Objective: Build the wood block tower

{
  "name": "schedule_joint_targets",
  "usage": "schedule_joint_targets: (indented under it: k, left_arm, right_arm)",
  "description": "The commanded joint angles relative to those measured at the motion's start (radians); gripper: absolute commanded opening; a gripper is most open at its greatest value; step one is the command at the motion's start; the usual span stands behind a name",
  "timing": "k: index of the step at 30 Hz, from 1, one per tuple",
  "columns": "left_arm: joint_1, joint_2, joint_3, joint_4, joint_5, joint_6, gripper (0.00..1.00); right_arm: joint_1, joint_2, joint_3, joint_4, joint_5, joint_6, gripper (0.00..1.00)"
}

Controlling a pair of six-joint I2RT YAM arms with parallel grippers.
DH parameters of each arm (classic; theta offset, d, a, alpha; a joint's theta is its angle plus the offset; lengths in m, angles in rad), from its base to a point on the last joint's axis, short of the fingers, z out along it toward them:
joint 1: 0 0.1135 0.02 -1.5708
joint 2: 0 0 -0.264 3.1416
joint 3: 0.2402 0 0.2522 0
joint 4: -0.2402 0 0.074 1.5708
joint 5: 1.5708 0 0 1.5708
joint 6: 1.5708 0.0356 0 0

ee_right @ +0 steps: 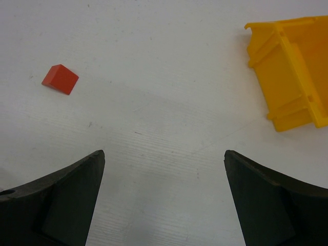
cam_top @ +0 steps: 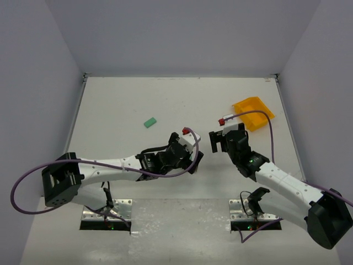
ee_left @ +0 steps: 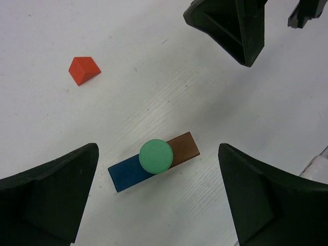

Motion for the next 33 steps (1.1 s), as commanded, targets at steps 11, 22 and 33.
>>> schedule_joint_targets:
  k: [11, 22, 33]
  left_arm:
    - [0.216, -0.141, 0.017, 0.014, -0.078, -0.207, 1.00]
    - [0.571, 0.113, 0.237, -0.364, -0.038, -0.559, 1.00]
    - [0.681, 0.401, 0.471, -0.546, -0.112, -0.773, 1.00]
  right_arm:
    - [-0.027, -0.013, 0.048, 0.040, -0.105, 0.014, 0.99]
    - [-0.039, 0.009, 0.050, 0.044, -0.101, 0.021, 0.99]
    - [-0.049, 0.034, 0.050, 0.051, -0.100, 0.026, 0.99]
